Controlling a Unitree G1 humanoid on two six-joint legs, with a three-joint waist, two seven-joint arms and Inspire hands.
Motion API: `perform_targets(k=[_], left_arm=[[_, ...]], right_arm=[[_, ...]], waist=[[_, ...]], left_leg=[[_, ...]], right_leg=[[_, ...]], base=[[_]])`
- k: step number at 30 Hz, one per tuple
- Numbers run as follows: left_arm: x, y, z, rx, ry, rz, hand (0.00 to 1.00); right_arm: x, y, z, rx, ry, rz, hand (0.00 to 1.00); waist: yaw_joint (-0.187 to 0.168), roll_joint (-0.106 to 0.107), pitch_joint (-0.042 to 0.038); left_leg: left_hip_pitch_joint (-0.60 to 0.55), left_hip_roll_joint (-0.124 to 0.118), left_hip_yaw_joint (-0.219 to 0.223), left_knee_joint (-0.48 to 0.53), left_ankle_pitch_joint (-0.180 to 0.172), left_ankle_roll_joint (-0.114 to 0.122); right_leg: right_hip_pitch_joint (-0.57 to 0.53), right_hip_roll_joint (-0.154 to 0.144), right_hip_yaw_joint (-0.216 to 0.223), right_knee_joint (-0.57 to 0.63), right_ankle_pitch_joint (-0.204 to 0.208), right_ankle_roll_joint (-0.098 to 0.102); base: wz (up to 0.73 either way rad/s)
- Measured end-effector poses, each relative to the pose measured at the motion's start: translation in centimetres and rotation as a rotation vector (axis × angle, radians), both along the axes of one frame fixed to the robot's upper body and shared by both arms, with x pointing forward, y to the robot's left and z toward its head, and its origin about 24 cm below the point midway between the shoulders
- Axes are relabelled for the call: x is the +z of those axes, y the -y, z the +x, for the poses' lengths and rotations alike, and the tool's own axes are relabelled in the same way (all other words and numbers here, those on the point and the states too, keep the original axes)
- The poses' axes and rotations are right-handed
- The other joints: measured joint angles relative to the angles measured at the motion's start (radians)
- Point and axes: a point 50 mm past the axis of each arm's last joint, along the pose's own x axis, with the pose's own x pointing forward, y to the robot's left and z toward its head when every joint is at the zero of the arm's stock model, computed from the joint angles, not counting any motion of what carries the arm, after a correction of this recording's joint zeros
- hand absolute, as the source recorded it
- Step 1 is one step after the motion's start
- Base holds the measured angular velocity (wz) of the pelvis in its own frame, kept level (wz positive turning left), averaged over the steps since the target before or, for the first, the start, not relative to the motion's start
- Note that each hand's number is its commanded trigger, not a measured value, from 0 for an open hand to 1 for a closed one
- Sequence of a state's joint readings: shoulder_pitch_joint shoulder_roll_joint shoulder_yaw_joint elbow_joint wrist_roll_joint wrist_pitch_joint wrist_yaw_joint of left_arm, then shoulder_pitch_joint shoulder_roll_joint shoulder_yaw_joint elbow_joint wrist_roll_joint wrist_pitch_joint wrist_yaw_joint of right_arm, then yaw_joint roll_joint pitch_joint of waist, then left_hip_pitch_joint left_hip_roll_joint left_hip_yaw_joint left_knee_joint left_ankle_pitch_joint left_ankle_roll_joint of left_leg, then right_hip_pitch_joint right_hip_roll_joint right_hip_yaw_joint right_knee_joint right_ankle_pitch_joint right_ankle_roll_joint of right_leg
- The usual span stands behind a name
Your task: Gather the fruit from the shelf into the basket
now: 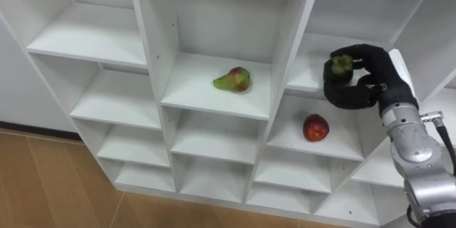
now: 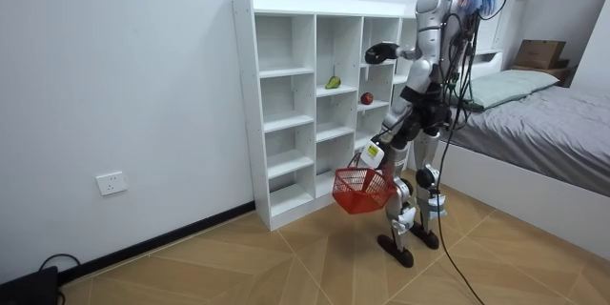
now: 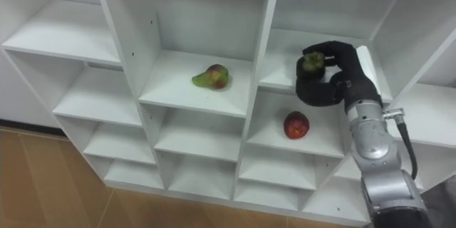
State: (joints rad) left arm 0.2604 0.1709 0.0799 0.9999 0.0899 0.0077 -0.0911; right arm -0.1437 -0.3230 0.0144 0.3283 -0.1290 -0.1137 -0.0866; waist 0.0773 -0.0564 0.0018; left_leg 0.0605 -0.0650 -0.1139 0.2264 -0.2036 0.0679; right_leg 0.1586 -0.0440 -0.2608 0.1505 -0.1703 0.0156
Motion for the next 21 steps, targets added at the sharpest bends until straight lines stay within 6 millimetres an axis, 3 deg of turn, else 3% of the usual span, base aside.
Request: perform_targets(k=[8,16,21], left_arm=[[0.2,0.1,1.0,0.016,0.066,0.012,1.0],[0.1,0.6,1.3,0.031,0.091,0.009,1.0],[0.0,1.0,1.4,0.029,0.106,-0.002,1.0]], right_arm=[[0.2,-1.0,-2.1,0.047,0.026,0.021,1.0],[1.2,-1.8,-3.4,0.105,0.059,0.041,1.0],[2.1,-3.7,-4.5,0.201,0.089,0.058,1.0]], waist=[[-0.008,0.018,-0.0084],[-0.024,0.029,-0.0062],[-0.016,0.035,-0.0046]], left_leg=[[0.005,0.0,0.004,-0.004,0.0,0.0],[0.004,0.001,0.008,-0.006,0.0,0.0],[0.004,0.004,0.034,-0.017,0.0,0.0]], right_leg=[[0.0,0.0,0.012,0.0,0.0,0.0],[-0.003,0.0,0.014,0.0,0.0,0.0],[-0.017,0.001,0.04,0.002,0.0,0.0]], base=[[-0.02],[0.0],[-0.15]])
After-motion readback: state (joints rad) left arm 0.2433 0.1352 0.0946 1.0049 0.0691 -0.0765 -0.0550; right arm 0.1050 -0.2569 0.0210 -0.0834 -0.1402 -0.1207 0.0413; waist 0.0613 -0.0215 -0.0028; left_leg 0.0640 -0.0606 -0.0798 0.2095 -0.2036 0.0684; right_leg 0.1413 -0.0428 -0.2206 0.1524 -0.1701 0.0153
